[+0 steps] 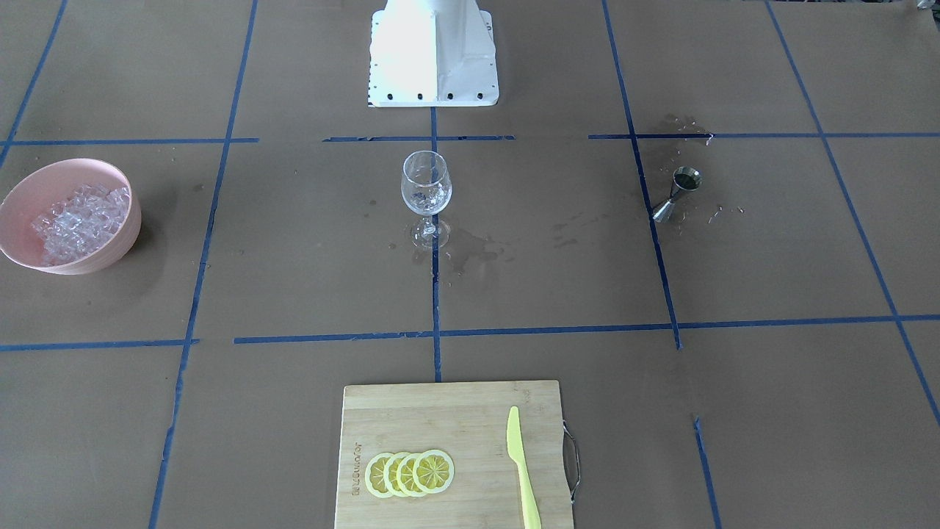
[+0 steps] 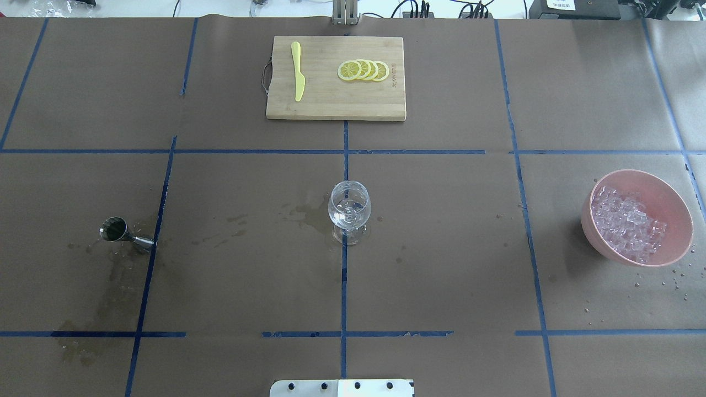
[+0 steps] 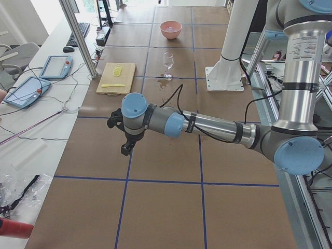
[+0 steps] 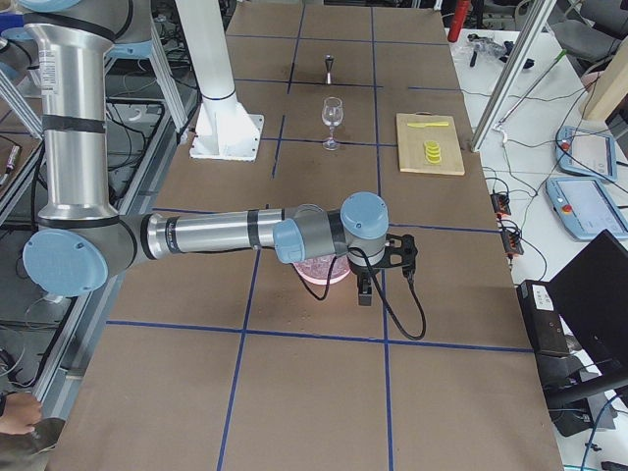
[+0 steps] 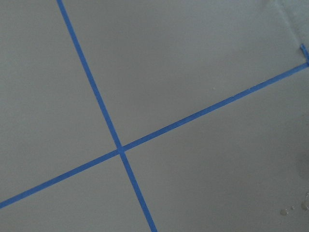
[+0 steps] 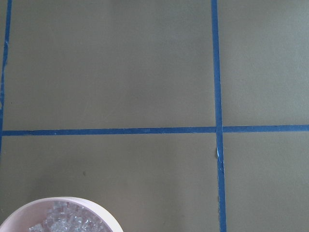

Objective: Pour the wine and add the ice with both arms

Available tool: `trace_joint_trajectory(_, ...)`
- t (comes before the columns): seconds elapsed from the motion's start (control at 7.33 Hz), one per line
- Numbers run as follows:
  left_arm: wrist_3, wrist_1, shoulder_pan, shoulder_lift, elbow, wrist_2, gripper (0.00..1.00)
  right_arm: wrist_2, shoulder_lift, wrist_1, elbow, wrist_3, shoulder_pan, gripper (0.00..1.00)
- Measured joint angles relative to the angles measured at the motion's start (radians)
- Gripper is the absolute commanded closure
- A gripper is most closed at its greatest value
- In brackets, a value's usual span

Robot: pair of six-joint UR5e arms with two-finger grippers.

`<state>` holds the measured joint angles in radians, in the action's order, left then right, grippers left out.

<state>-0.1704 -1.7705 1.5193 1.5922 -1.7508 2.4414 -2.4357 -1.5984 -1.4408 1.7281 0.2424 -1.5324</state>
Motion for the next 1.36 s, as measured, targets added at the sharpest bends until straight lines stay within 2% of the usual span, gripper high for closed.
trace_joint_trajectory(0.14,0.118,-0.178,-0.036,-0.002,0.005,-0.009,0.0,0.0,0.002,0.0,0.006,0.001,0.004,0.0)
trace_joint_trajectory(0.27,0.27,-0.415,-0.094,-0.024,0.021,-0.053,0.0,-0.001,0.003,0.0,0.01,0.002,0.013,0.0)
trace_joint_trajectory(0.41,0.438,-0.644,-0.186,-0.064,0.031,-0.145,0.0,-0.002,0.004,0.0,0.012,0.003,0.024,0.0)
trace_joint_trajectory(0.55,0.585,-0.794,-0.283,-0.095,0.03,-0.242,0.0,-0.003,0.004,0.0,0.012,0.003,0.035,0.0)
trace_joint_trajectory(0.95,0.909,-1.016,-0.498,-0.219,-0.064,-0.386,0.0,-0.003,0.002,0.0,0.01,0.003,0.091,0.0)
trace_joint_trajectory(1.23,1.063,-1.074,-0.682,-0.296,-0.134,-0.584,0.05,-0.001,0.002,0.0,0.009,0.002,0.116,0.0)
trace_joint_trajectory(1.36,1.119,-1.082,-0.744,-0.347,-0.179,-0.645,0.05,-0.001,0.003,0.0,0.009,0.002,0.129,0.0)
